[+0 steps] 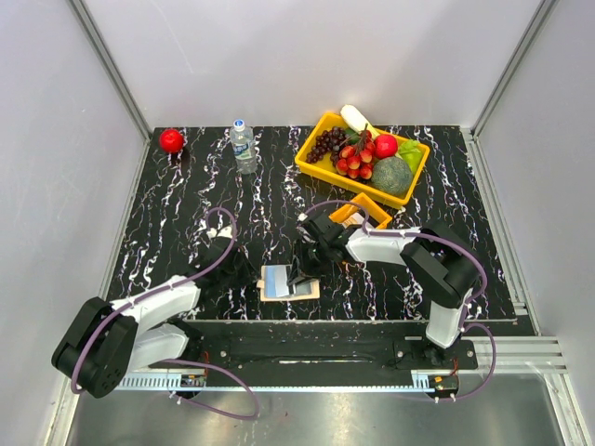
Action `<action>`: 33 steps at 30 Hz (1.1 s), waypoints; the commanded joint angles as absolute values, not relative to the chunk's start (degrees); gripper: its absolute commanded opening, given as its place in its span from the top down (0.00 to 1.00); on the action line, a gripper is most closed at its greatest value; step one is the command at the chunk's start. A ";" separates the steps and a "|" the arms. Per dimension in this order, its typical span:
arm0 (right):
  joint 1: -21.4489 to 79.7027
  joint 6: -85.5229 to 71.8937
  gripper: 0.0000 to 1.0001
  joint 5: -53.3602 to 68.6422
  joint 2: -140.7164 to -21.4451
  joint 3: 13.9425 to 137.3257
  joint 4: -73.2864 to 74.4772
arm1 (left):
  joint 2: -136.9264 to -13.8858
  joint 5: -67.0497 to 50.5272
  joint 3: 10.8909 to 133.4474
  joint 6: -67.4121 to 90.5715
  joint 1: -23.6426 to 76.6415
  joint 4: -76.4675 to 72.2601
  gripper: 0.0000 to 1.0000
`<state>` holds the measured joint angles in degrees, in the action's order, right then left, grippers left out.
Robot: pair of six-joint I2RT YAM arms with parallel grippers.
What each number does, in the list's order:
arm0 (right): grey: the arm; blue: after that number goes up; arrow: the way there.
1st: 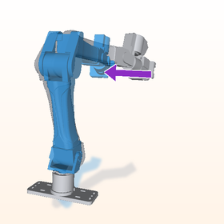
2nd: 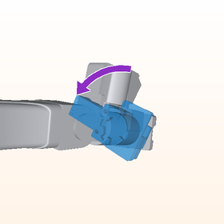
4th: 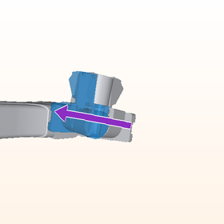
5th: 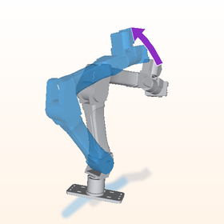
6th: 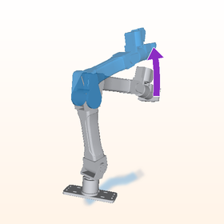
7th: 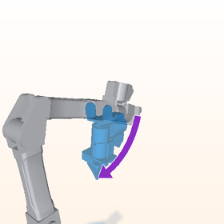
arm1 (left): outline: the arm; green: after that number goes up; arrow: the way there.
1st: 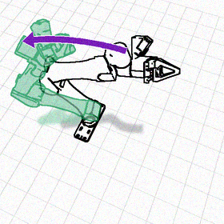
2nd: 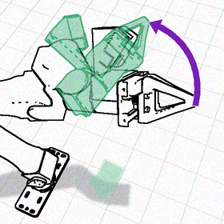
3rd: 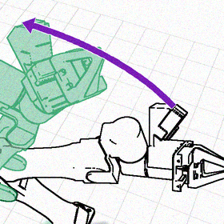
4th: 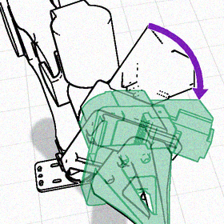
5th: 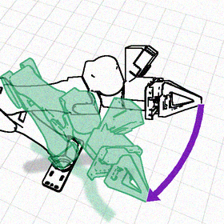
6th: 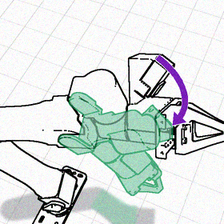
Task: Put the credit cards into the card holder
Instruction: Insert the credit card into the card holder.
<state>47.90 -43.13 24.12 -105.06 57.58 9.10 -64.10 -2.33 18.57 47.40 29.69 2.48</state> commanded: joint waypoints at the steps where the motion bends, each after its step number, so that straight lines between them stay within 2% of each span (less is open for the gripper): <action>1: 49.04 -43.24 0.70 27.86 -103.44 59.76 7.12 | -63.63 -1.14 17.40 48.60 30.58 1.50 1.00; 8: 50.10 -44.38 0.73 28.56 -105.29 61.35 6.86 | -63.02 -0.97 16.96 49.57 30.94 0.88 1.00; 16: 51.06 -45.09 0.65 28.13 -107.31 62.58 6.77 | -63.11 -1.23 17.31 49.57 31.20 0.62 1.00; 33: 50.80 -42.20 0.65 22.24 -109.51 65.47 8.78 | -58.81 -0.26 16.79 50.18 31.46 1.05 1.00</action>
